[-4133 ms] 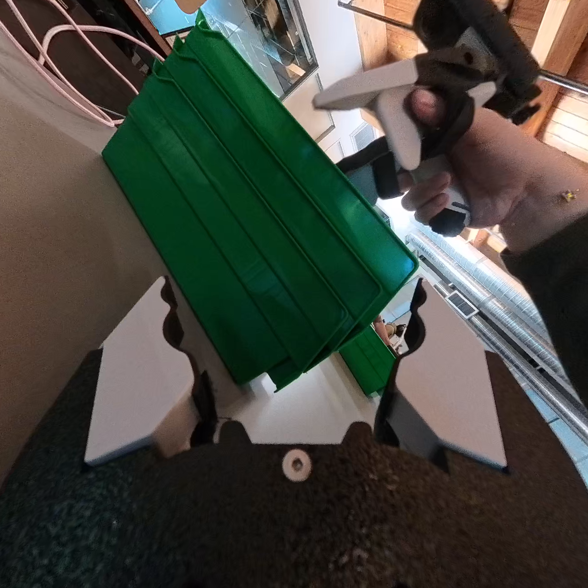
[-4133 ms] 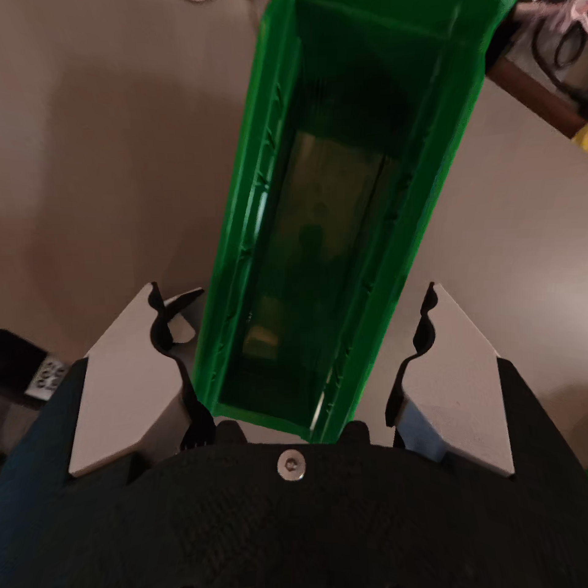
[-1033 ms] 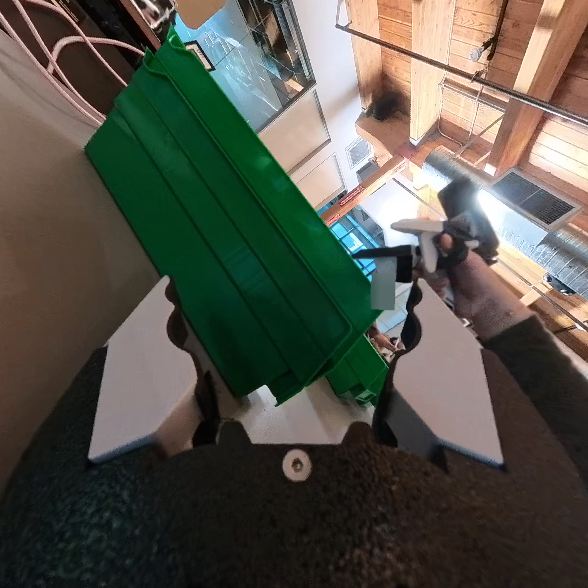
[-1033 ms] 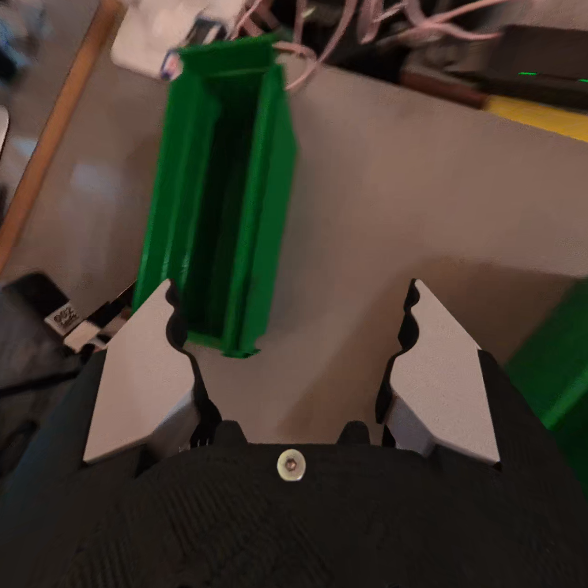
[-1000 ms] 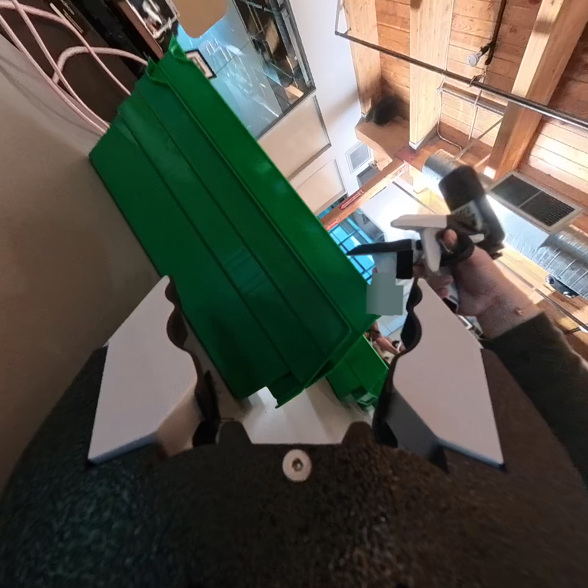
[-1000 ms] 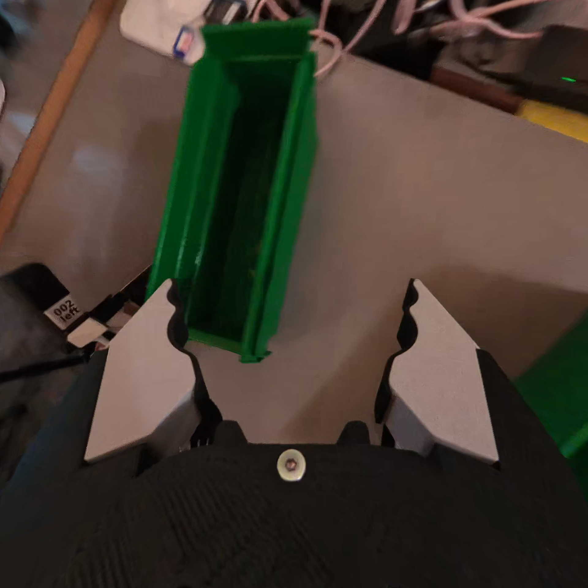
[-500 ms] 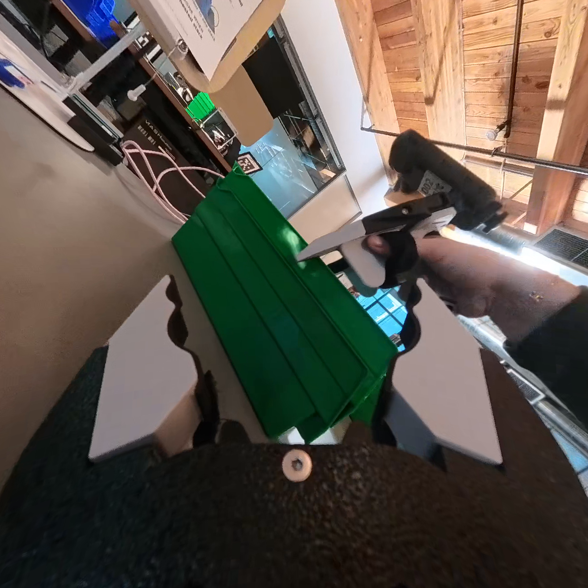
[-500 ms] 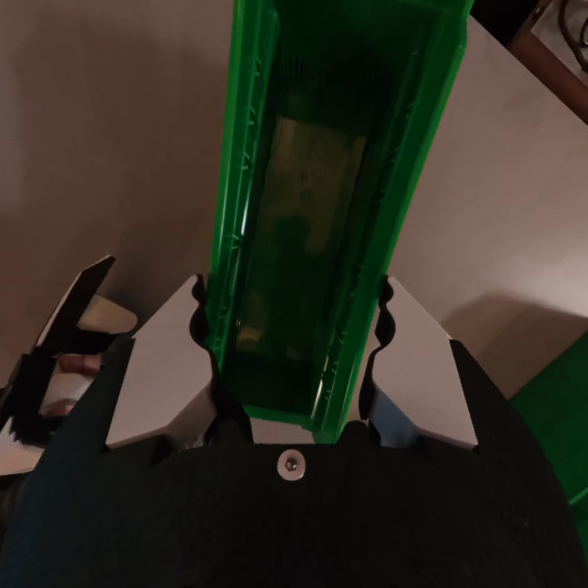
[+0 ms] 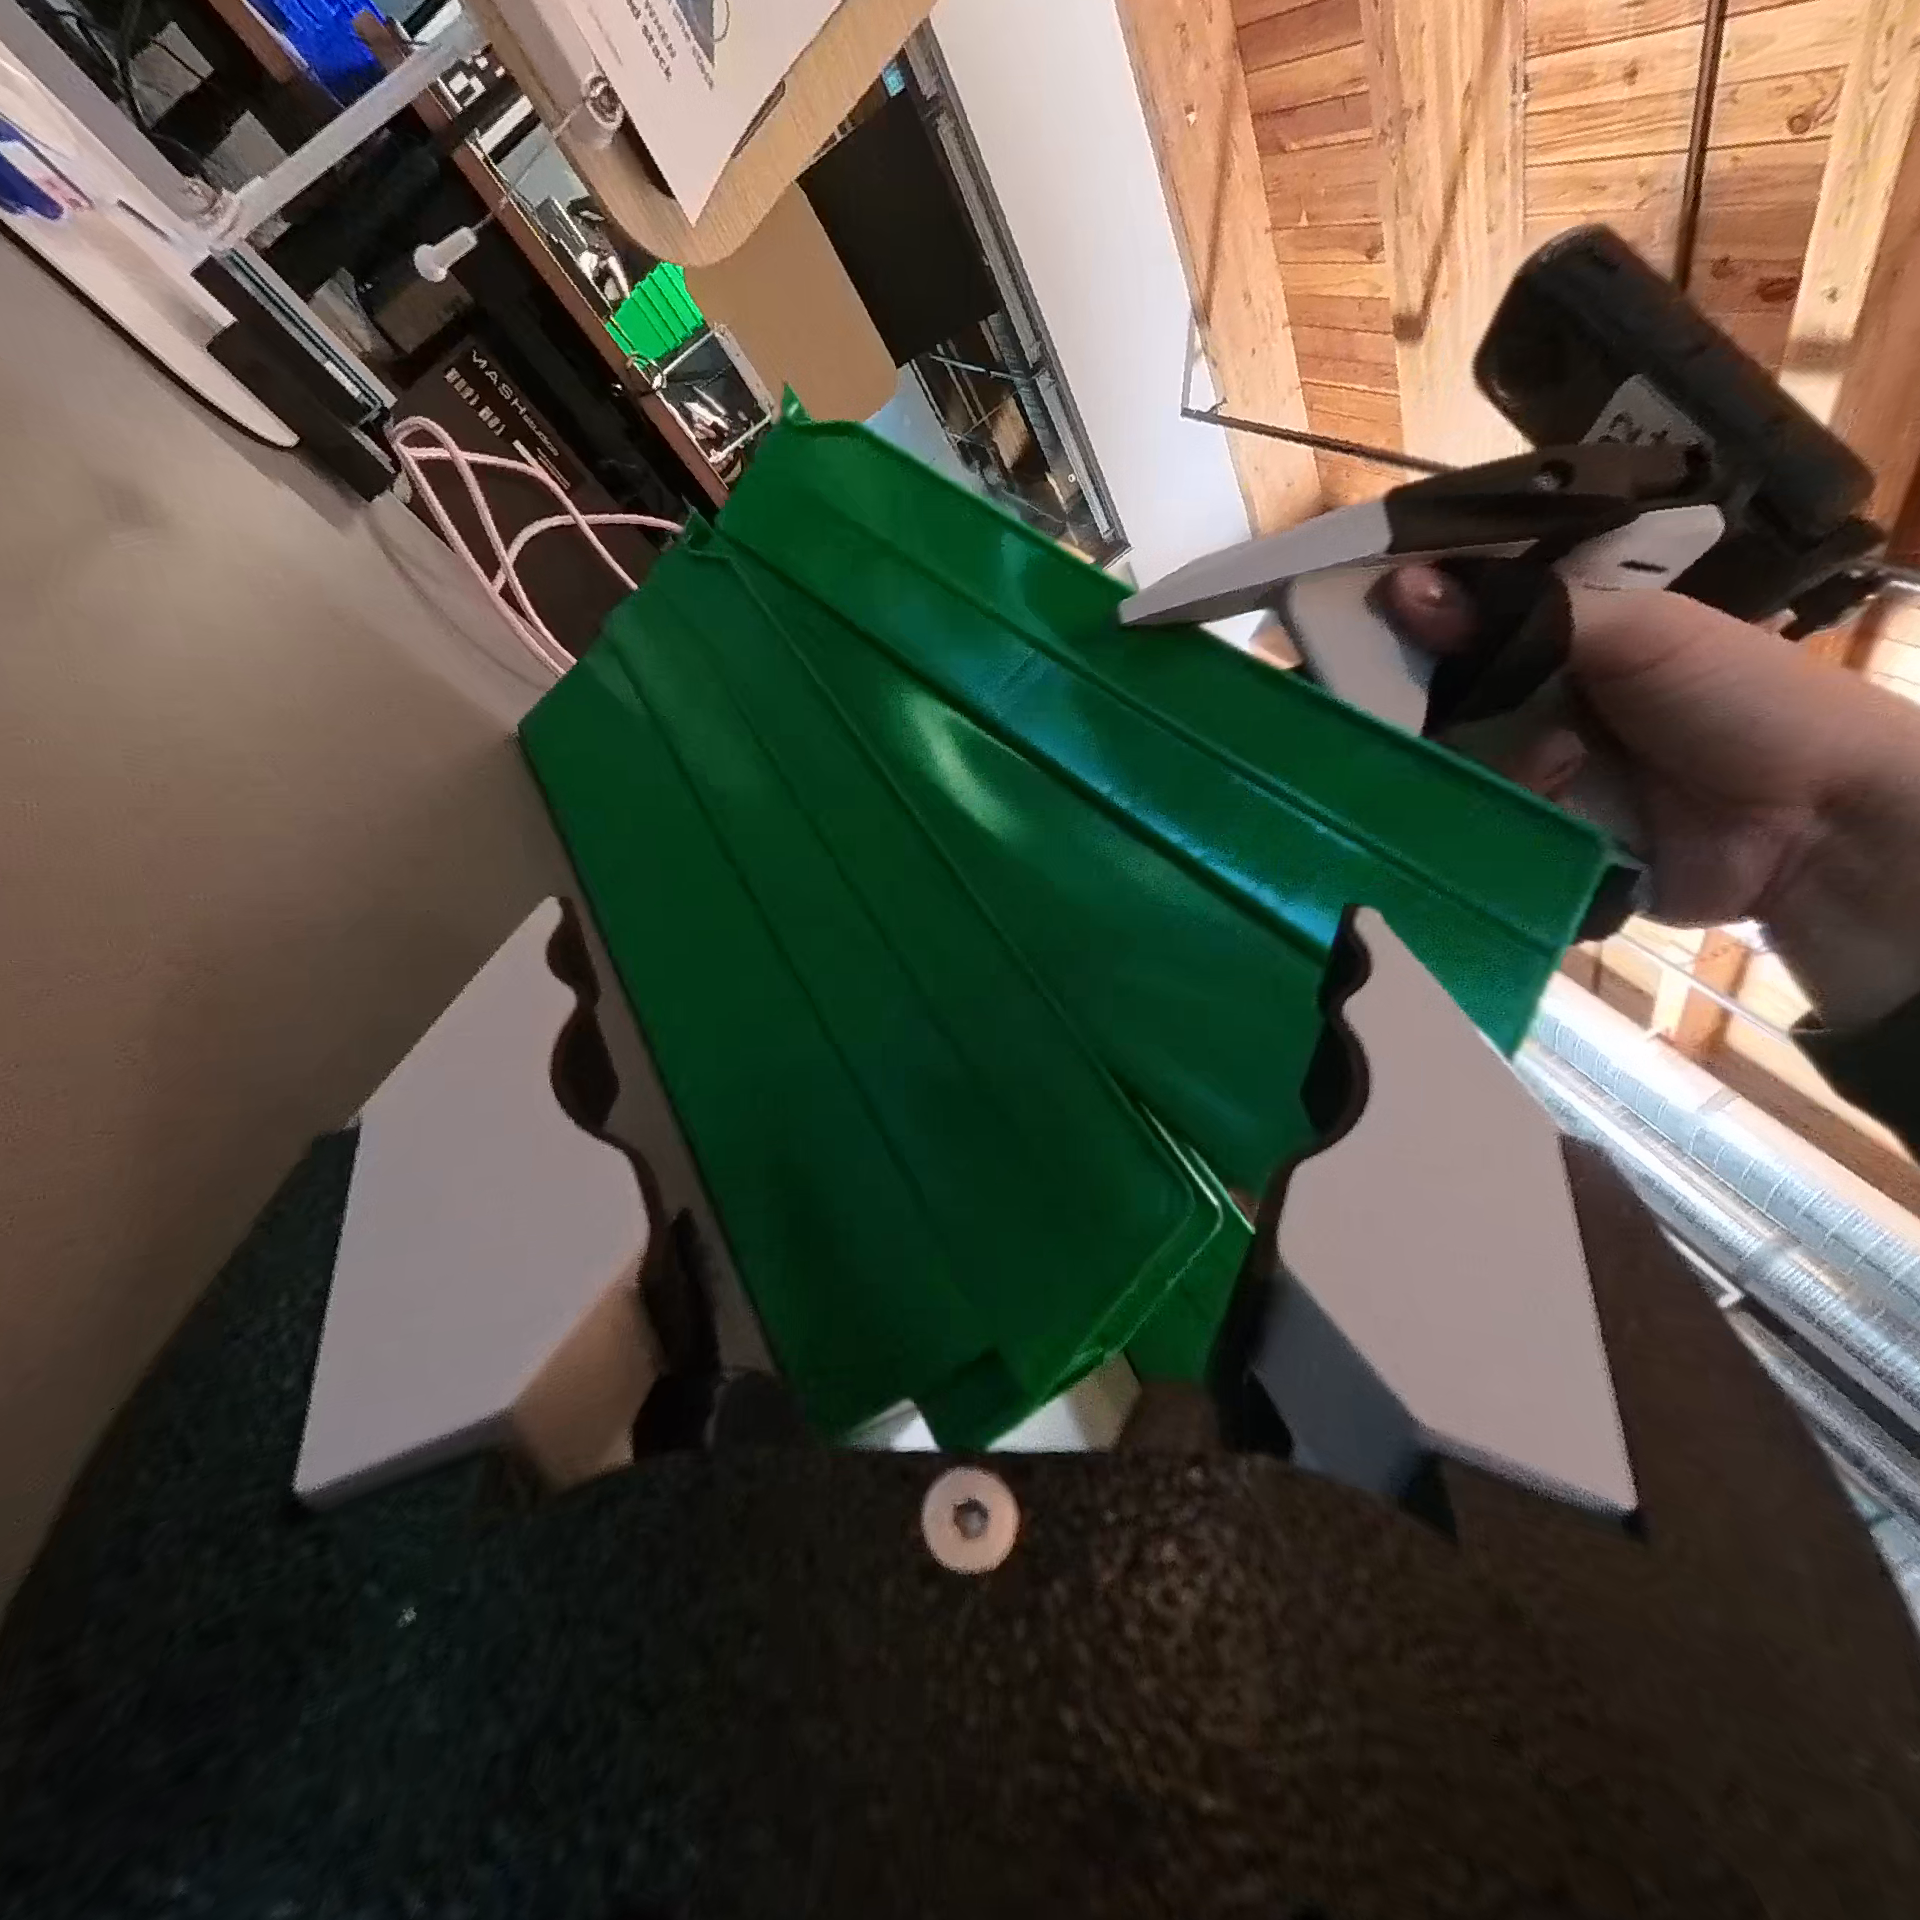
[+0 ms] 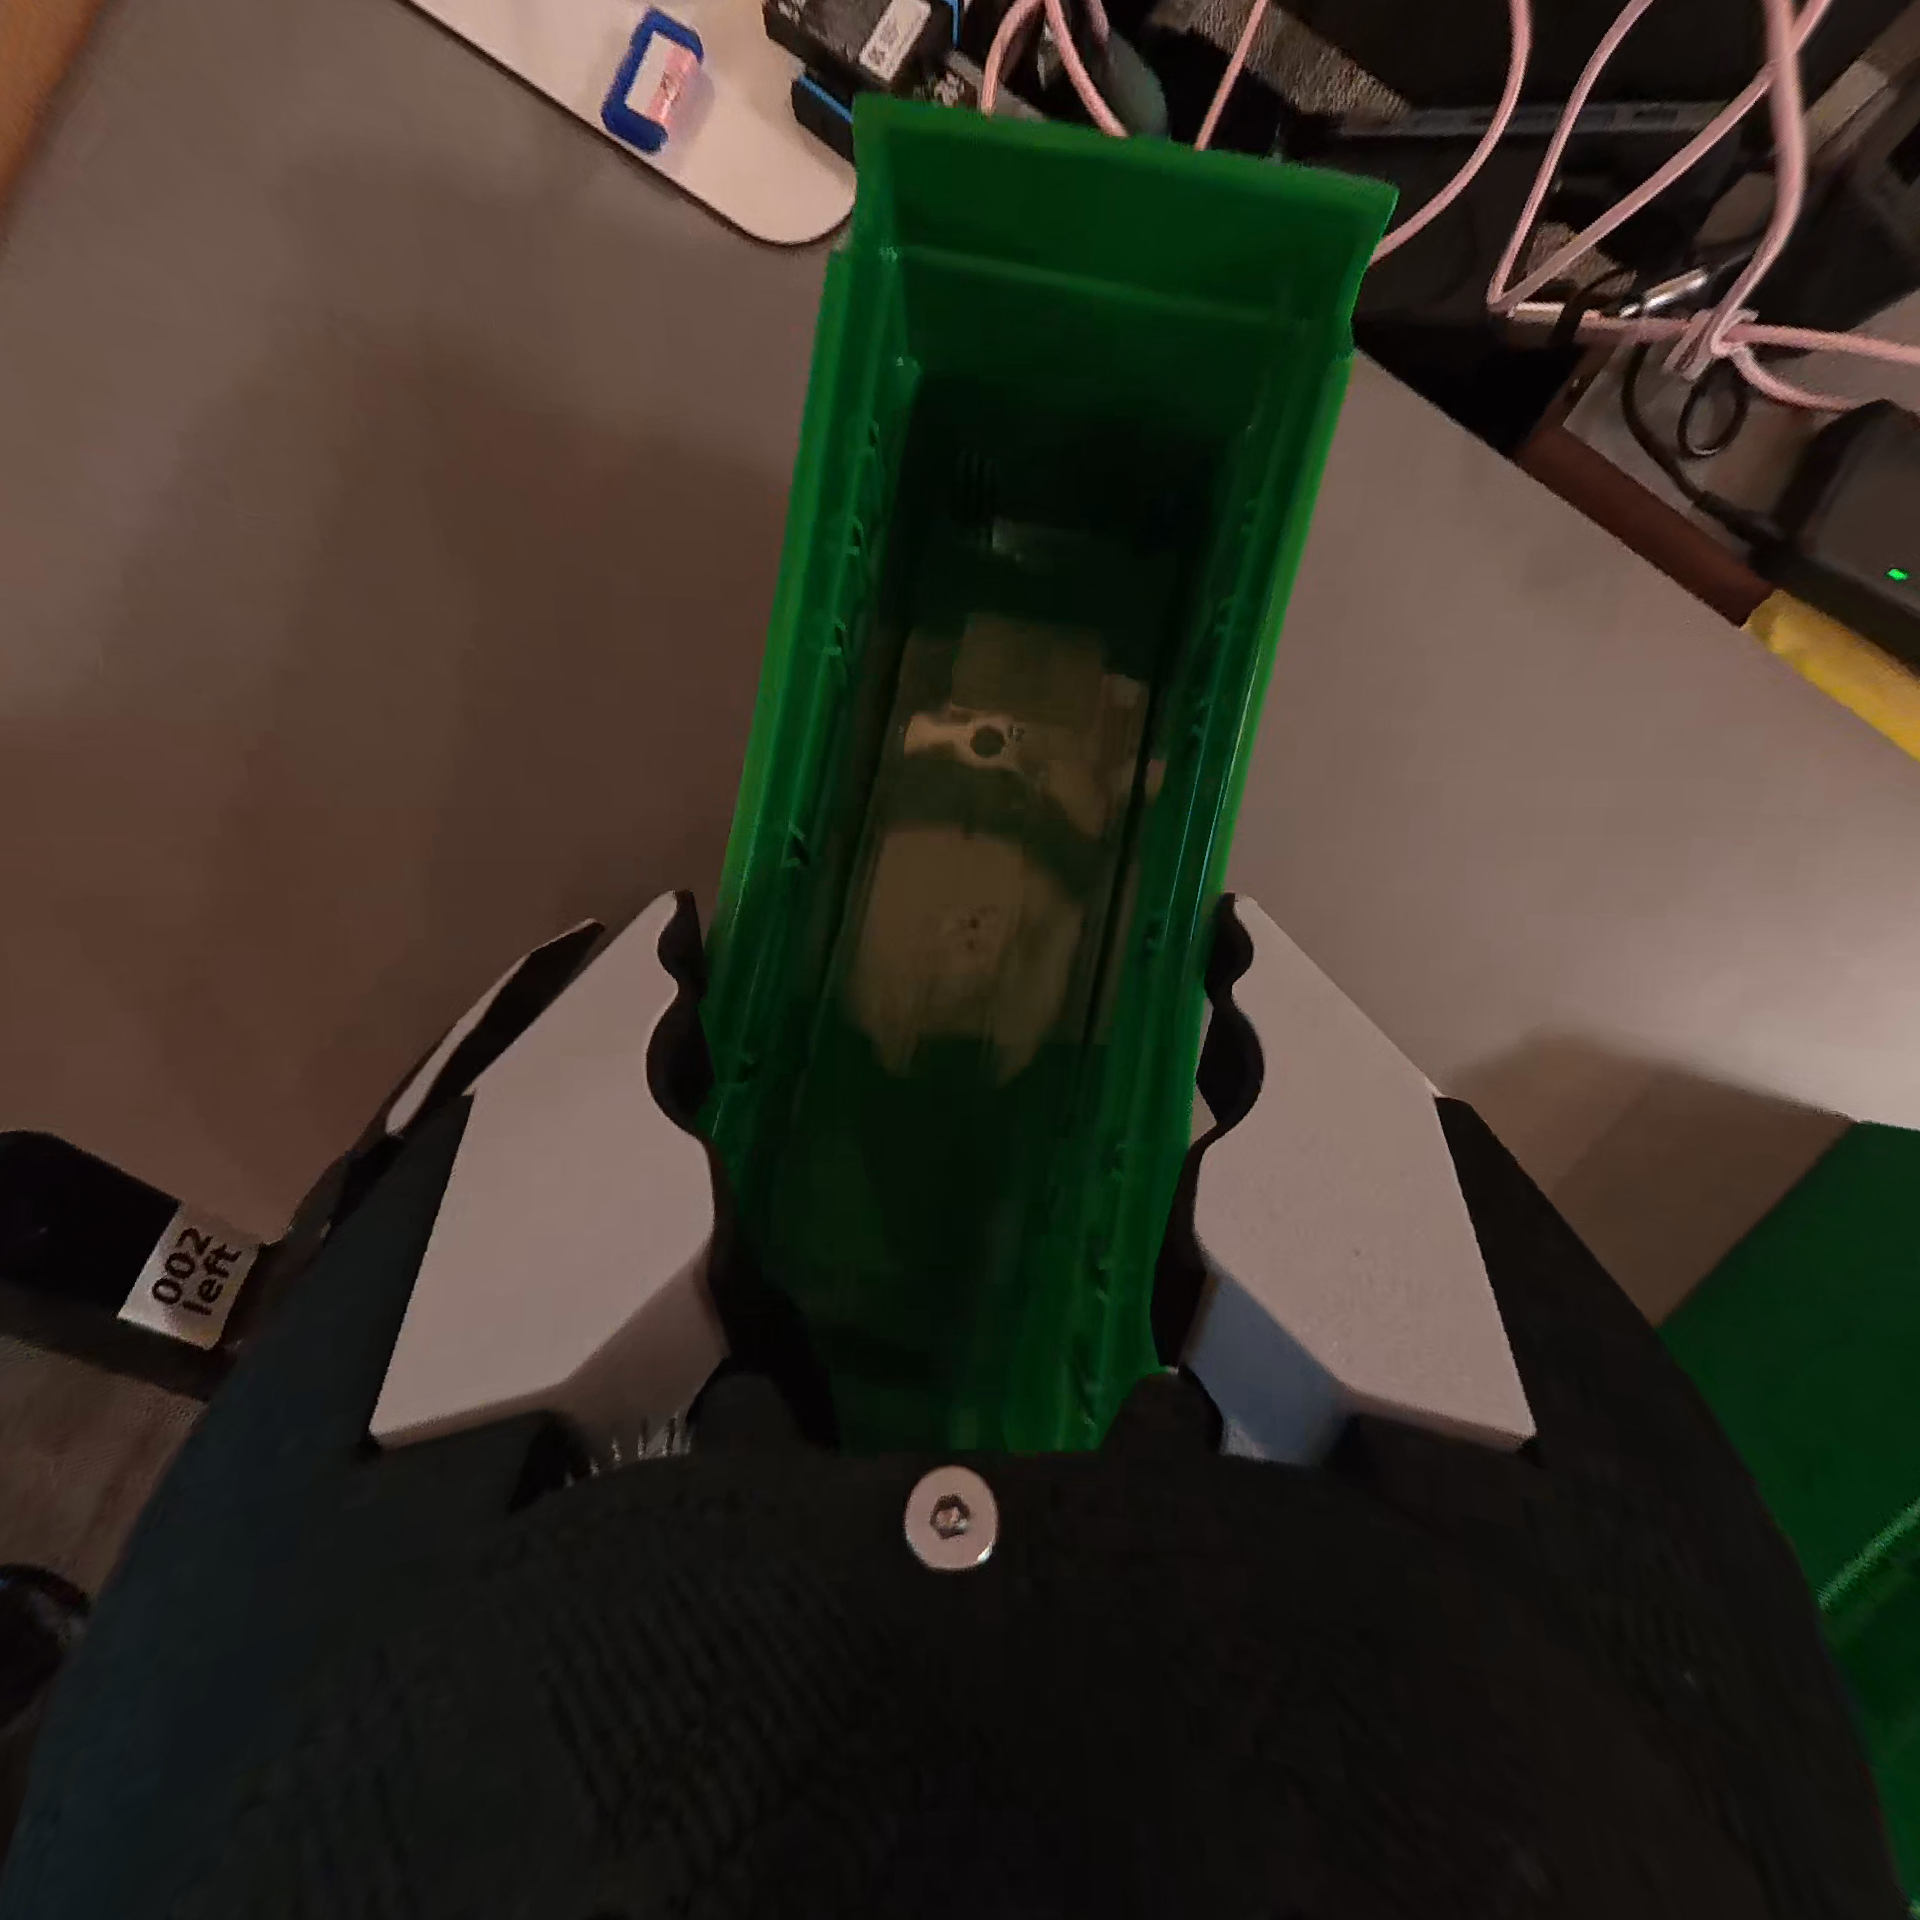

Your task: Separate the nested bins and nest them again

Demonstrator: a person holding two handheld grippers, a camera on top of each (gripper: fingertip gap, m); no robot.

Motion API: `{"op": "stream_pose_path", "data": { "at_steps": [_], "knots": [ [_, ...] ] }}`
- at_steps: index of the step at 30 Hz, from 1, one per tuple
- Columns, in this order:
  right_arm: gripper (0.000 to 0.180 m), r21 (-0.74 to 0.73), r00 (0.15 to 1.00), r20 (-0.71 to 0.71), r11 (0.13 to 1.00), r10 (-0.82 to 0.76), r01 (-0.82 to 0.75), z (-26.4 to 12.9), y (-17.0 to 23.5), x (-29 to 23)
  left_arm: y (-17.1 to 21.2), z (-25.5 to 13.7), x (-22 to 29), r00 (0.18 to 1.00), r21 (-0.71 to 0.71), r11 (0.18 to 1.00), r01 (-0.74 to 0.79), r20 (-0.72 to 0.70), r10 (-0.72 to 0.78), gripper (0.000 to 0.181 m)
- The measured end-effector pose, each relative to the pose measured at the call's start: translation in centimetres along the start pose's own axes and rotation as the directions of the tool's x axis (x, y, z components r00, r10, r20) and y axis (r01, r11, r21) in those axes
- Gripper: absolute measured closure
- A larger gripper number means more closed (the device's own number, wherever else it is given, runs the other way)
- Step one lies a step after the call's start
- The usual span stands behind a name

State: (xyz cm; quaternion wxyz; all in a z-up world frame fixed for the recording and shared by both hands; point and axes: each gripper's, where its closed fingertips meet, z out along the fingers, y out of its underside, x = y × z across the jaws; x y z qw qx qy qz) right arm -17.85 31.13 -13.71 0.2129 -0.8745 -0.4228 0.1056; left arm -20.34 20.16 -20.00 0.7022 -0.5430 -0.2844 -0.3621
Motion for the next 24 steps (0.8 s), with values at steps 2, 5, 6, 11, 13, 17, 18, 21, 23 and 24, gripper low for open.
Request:
{"op": "stream_pose_path", "data": {
  "at_steps": [2, 5, 6, 11, 13, 17, 18, 21, 23, 24],
  "knots": [
    [0.082, 0.017, 1.0, 0.002, 1.0, -0.008, 0.008, -1.0, -0.4, 0.0, 0.0, 0.0, 0.0, 1.0, -0.002, 1.0, 0.004, -0.001, -0.004, 0.046],
    [0.081, 0.077, 1.0, 0.016, 0.997, 0.014, -0.015, -3.4, -1.4, 0.7, 0.1, 0.0, 0.0, 1.0, -0.004, 1.0, 0.004, -0.004, -0.004, 0.046],
    [0.082, 0.102, 0.999, 0.018, 0.994, 0.029, -0.031, -4.4, -1.7, 1.4, 0.1, 0.0, 0.0, 1.0, -0.005, 1.0, 0.005, -0.005, -0.005, 0.047],
    [0.082, 0.173, 0.993, -0.042, 0.979, 0.115, -0.106, -7.9, -1.1, 7.0, 0.2, 0.1, 0.0, 1.0, -0.014, 1.0, 0.02, -0.008, -0.02, 0.047],
    [0.082, 0.171, 0.985, -0.079, 0.976, 0.153, -0.138, -8.2, 0.4, 9.8, 0.3, 0.1, 0.0, 1.0, -0.017, 1.0, 0.022, -0.011, -0.022, 0.048],
    [0.082, 0.179, 0.955, -0.11, 0.951, 0.274, -0.253, -6.6, 4.1, 14.8, 0.4, 0.1, 0.0, 1.0, -0.023, 0.999, 0.027, -0.013, -0.027, 0.049],
    [0.082, 0.177, 0.946, -0.121, 0.945, 0.299, -0.276, -5.7, 5.2, 15.9, 0.4, 0.1, 0.0, 1.0, -0.022, 0.999, 0.026, -0.014, -0.026, 0.049],
    [0.081, 0.181, 0.918, -0.154, 0.924, 0.366, -0.338, -2.9, 8.5, 18.5, 0.5, 0.2, 0.0, 1.0, -0.026, 0.999, 0.024, -0.014, -0.024, 0.049],
    [0.08, 0.185, 0.899, -0.175, 0.911, 0.401, -0.37, -1.1, 10.4, 19.7, 0.5, 0.2, 0.0, 1.0, -0.028, 0.999, 0.022, -0.014, -0.023, 0.05],
    [0.079, 0.188, 0.891, -0.183, 0.904, 0.416, -0.383, -0.3, 11.3, 20.1, 0.5, 0.2, 0.0, 1.0, -0.029, 0.999, 0.022, -0.014, -0.022, 0.05]
  ]
}}
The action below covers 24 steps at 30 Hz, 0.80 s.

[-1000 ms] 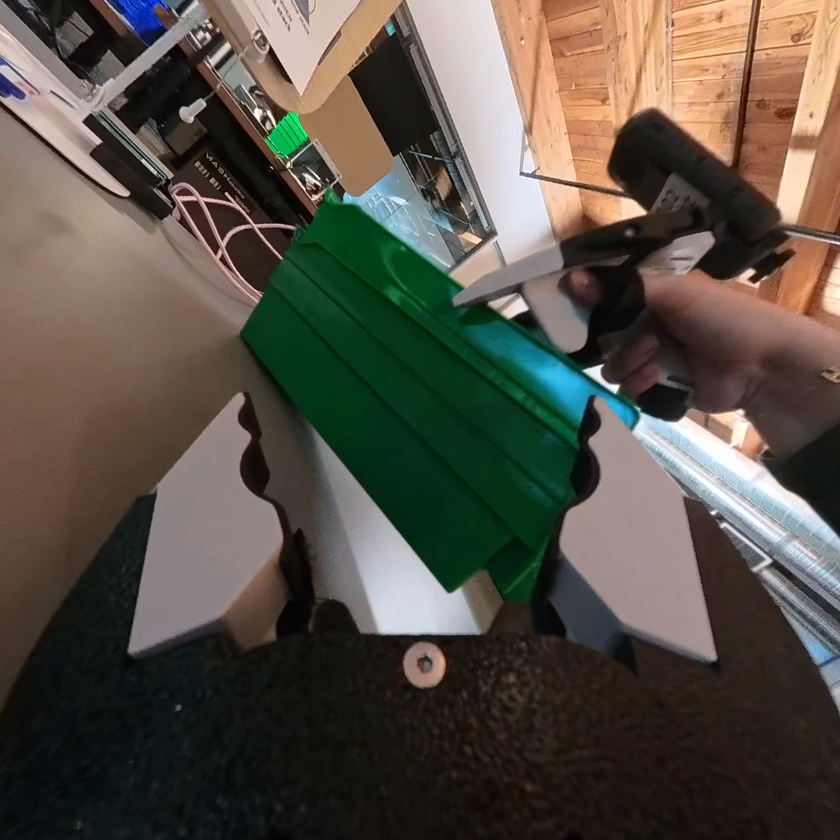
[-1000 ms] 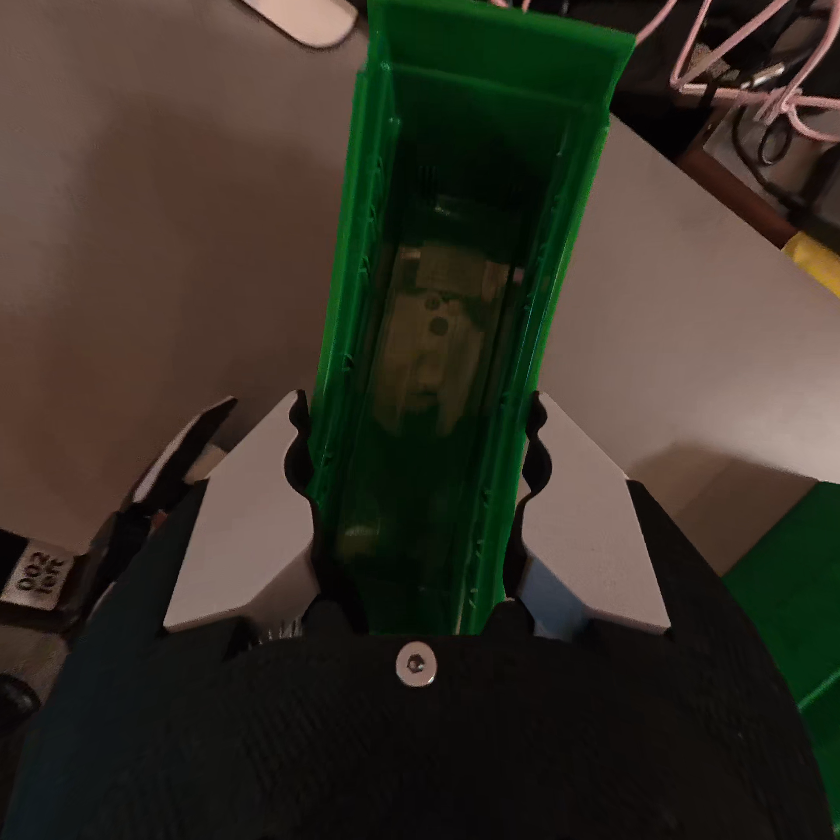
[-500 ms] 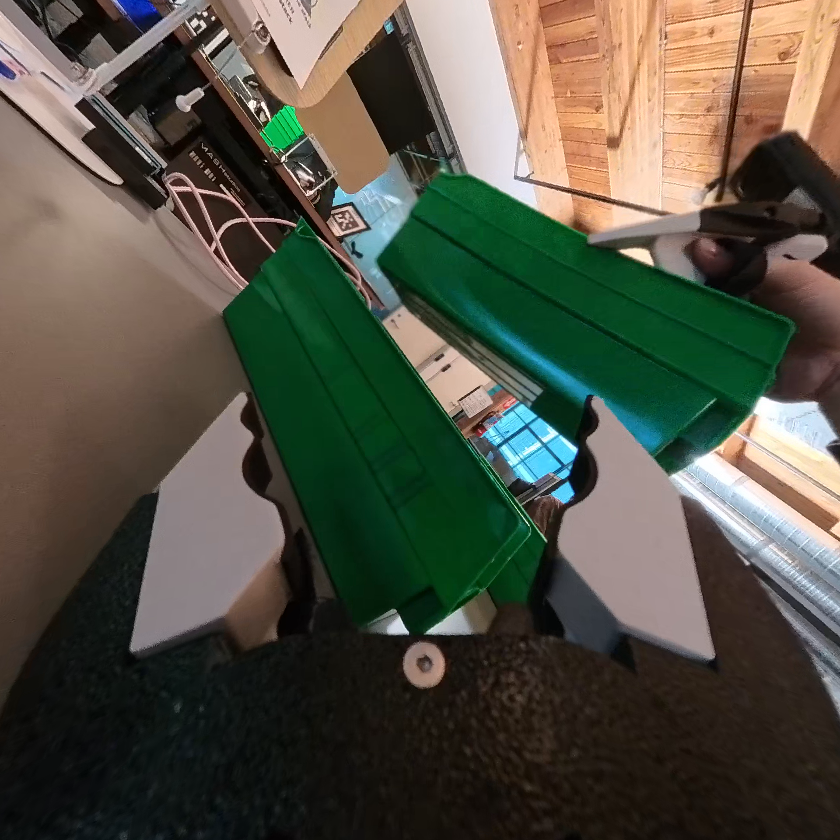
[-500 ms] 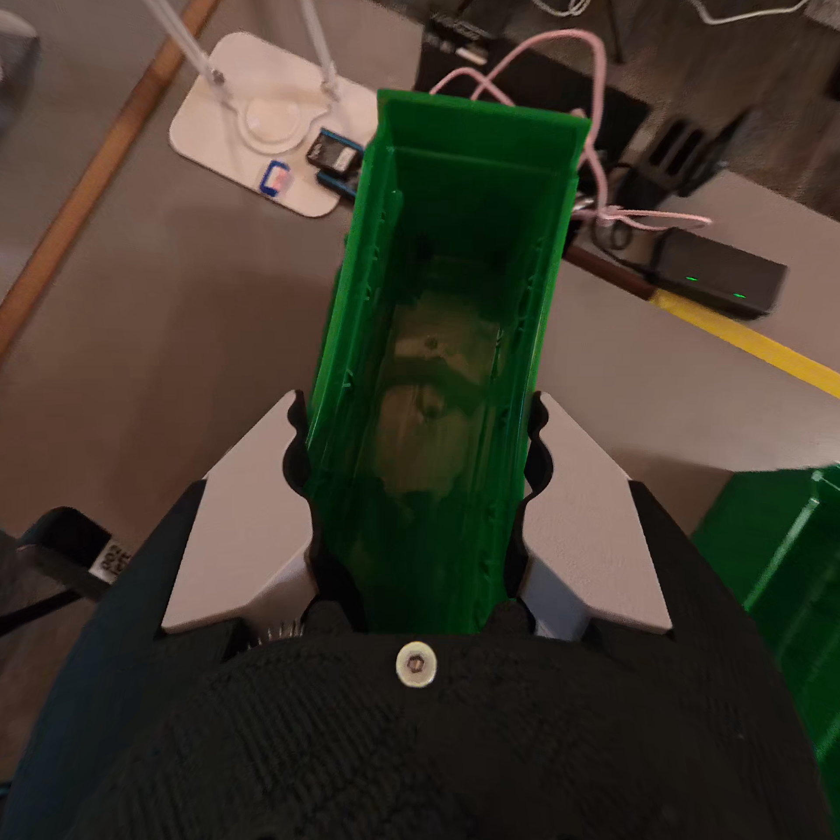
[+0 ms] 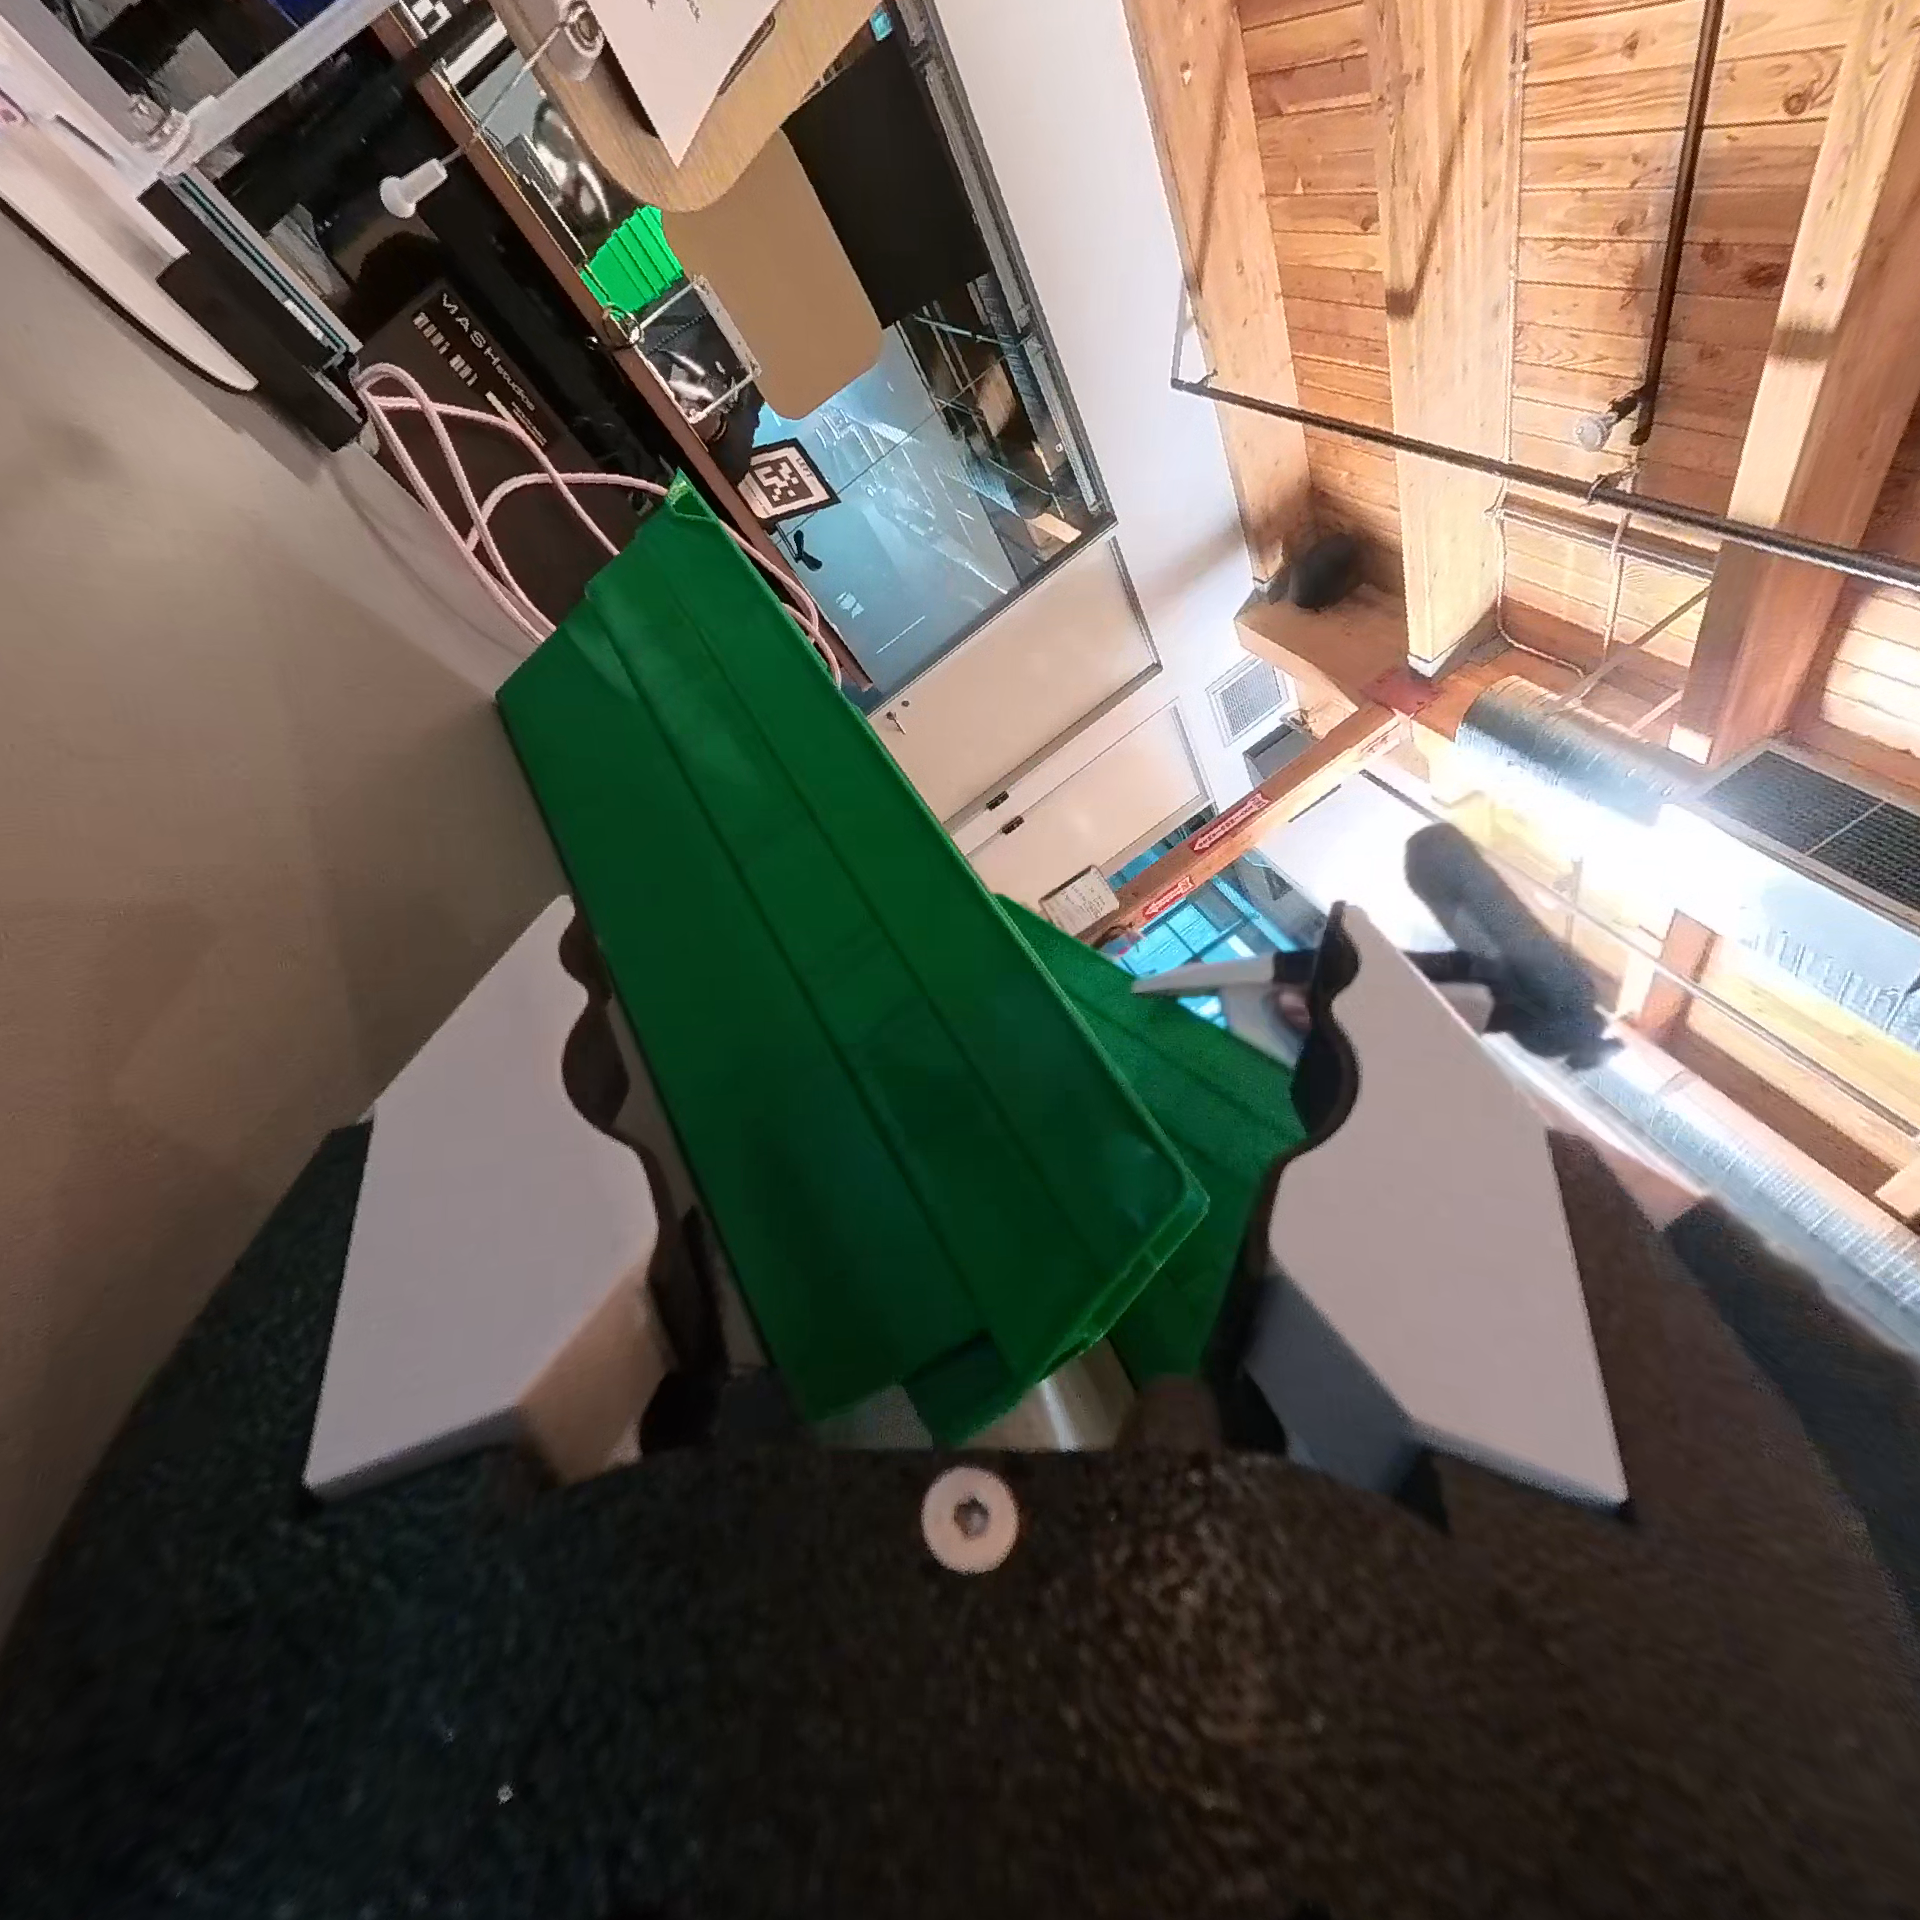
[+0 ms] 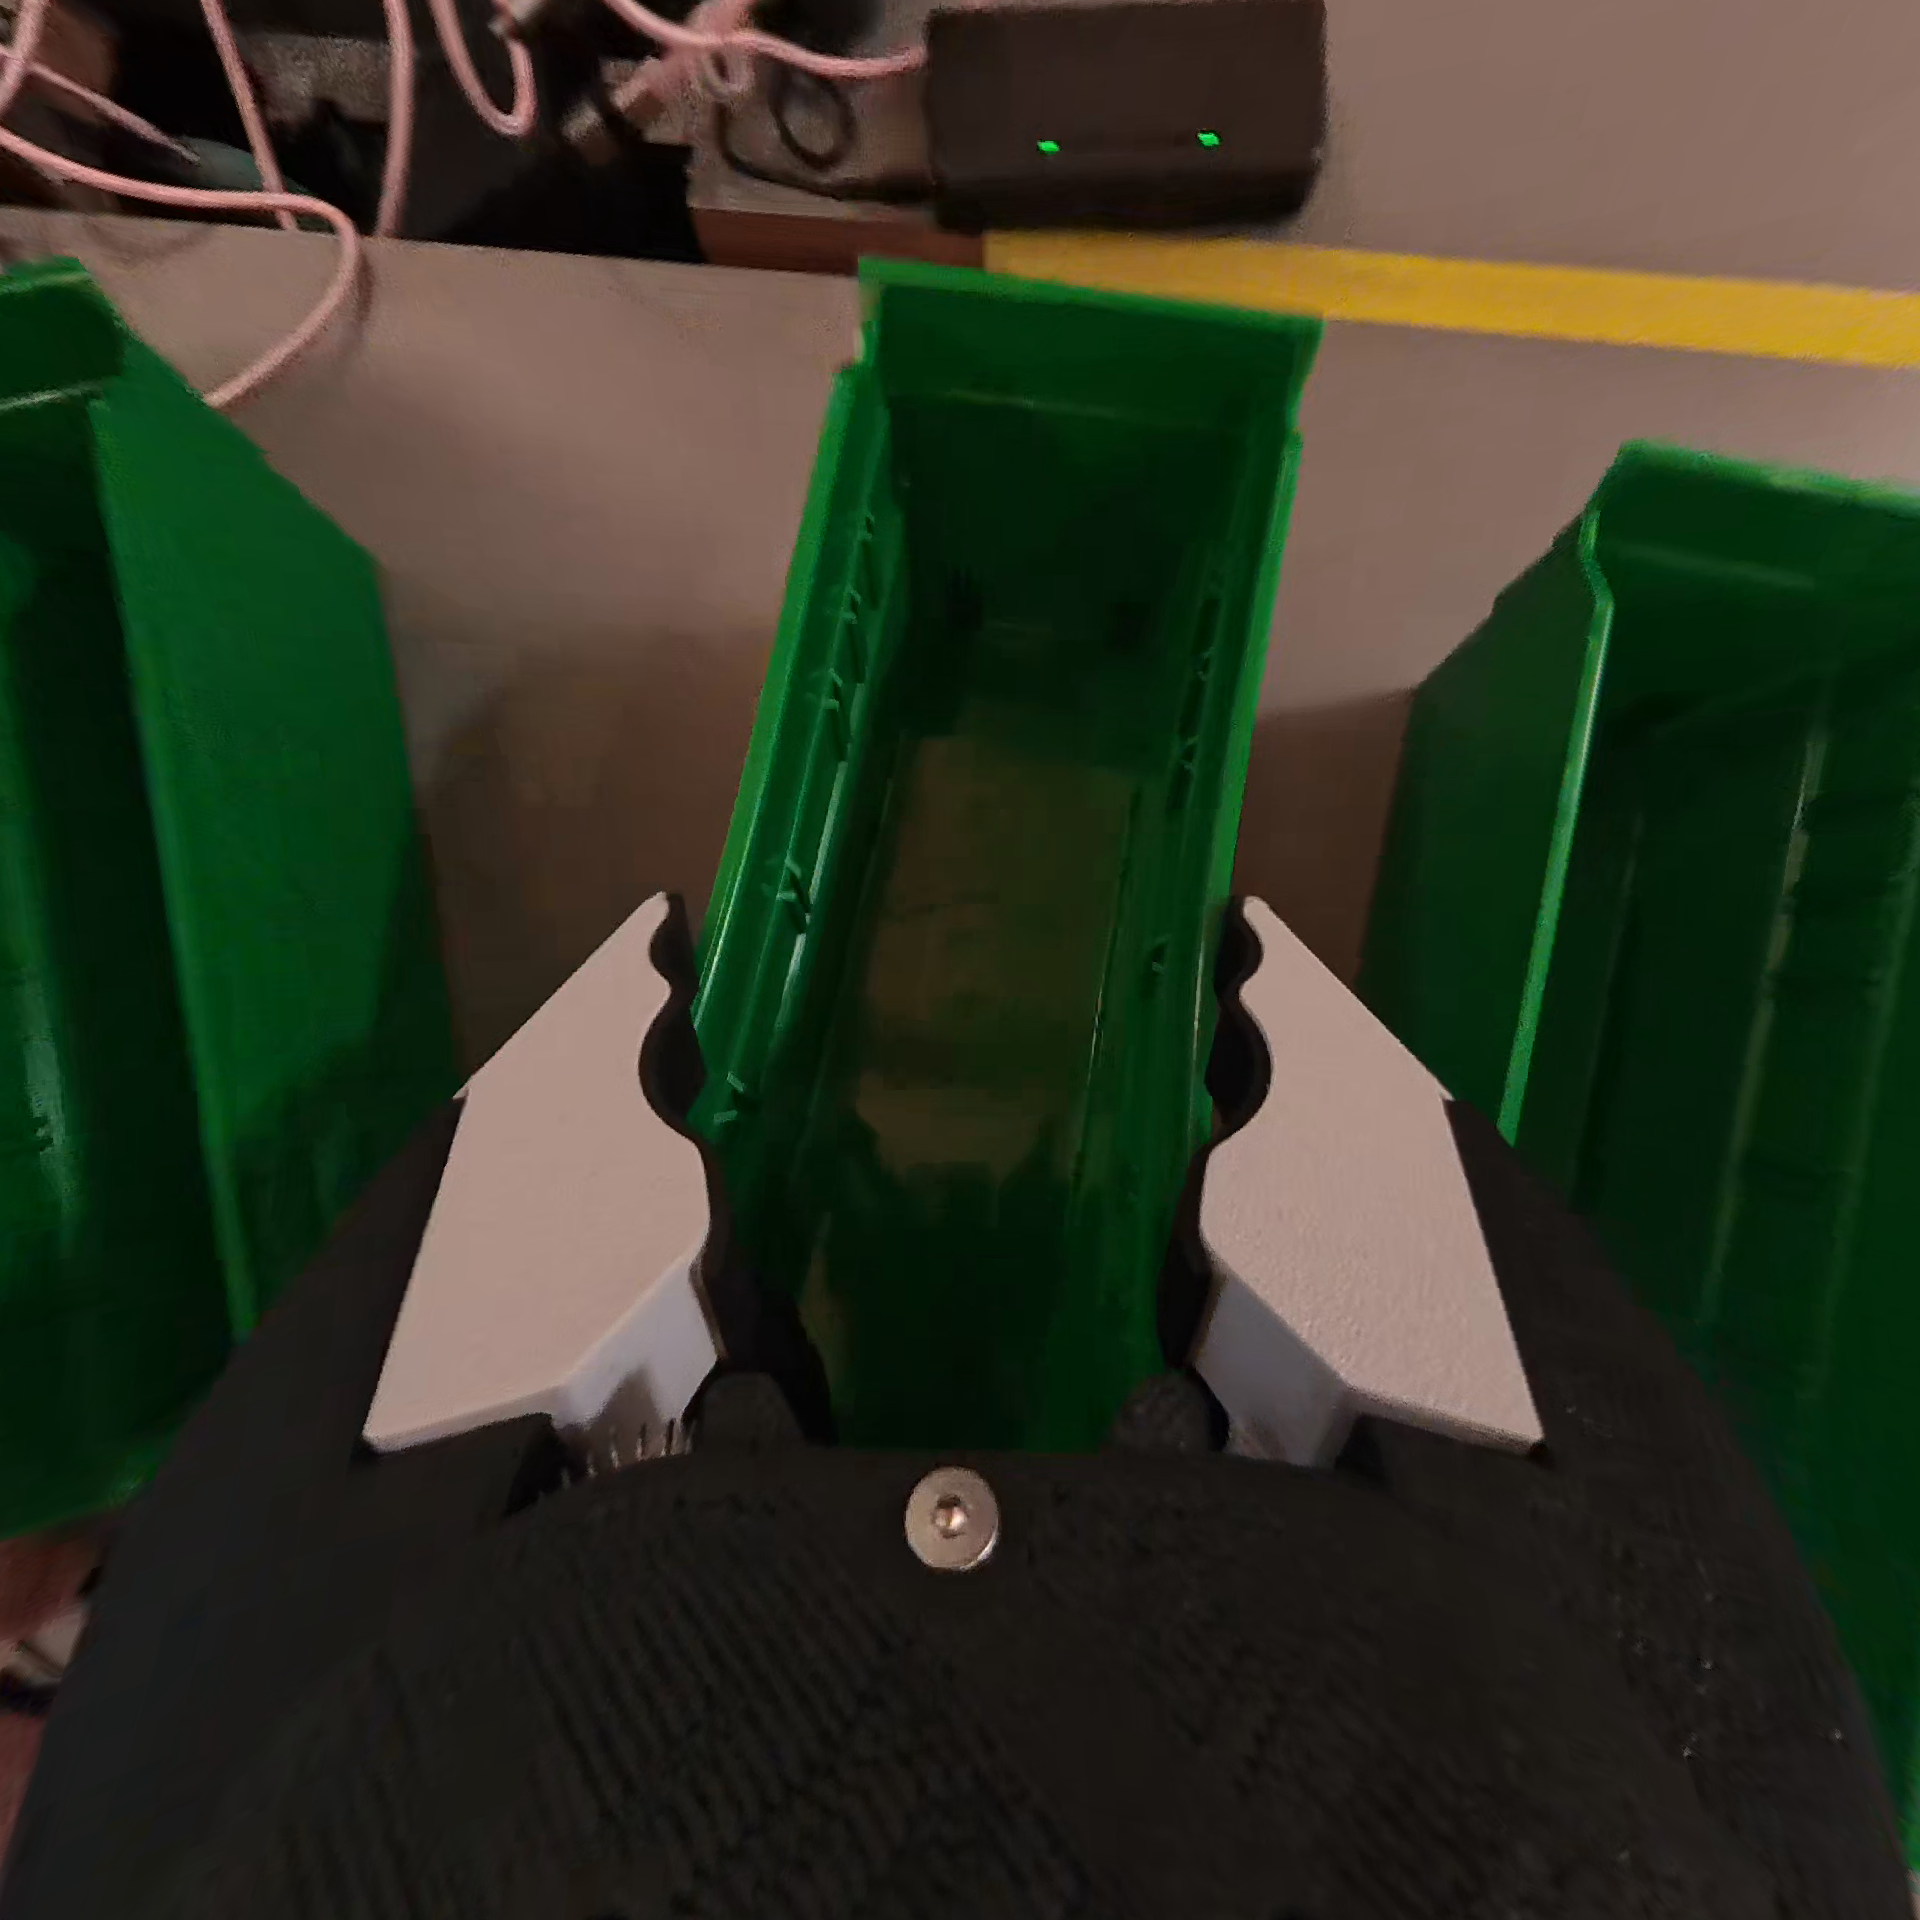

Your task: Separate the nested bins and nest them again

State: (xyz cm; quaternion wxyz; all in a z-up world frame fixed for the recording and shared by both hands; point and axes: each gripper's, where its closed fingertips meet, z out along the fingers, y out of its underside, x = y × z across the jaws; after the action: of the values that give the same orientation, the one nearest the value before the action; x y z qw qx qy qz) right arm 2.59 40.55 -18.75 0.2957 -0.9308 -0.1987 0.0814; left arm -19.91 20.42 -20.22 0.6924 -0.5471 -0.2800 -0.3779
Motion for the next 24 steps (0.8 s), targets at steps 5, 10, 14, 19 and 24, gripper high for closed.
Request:
{"op": "stream_pose_path", "data": {
  "at_steps": [5, 10, 14, 19, 24],
  "knots": [
    [0.07, 0.004, 1.0, -0.018, 1.0, -0.013, 0.013, 2.3, 2.8, 1.0, 0.1, 0.0, 0.0, 1.0, -0.004, 1.0, 0.003, -0.003, -0.003, 0.051],
    [0.057, 0.045, 0.995, -0.042, 0.995, -0.091, 0.093, 1.3, 2.0, 0.6, 0.1, 0.0, 0.0, 1.0, -0.005, 1.0, 0.006, -0.005, -0.006, 0.05],
    [0.052, 0.157, 0.976, -0.024, 0.964, -0.214, 0.215, -1.5, -0.8, -1.9, 0.1, 0.1, 0.0, 1.0, -0.005, 1.0, 0.006, -0.004, -0.006, 0.05],
    [0.019, 0.037, 0.972, 0.058, 0.974, -0.226, 0.224, -1.8, -0.2, -3.4, 0.1, 0.0, 0.0, 1.0, -0.003, 1.0, 0.008, -0.006, -0.008, 0.05],
    [0.019, -0.158, 0.984, 0.046, 0.971, -0.174, 0.179, 0.3, 2.3, -1.4, 0.2, 0.1, 0.0, 1.0, -0.009, 1.0, 0.01, -0.007, -0.01, 0.05]
  ]
}}
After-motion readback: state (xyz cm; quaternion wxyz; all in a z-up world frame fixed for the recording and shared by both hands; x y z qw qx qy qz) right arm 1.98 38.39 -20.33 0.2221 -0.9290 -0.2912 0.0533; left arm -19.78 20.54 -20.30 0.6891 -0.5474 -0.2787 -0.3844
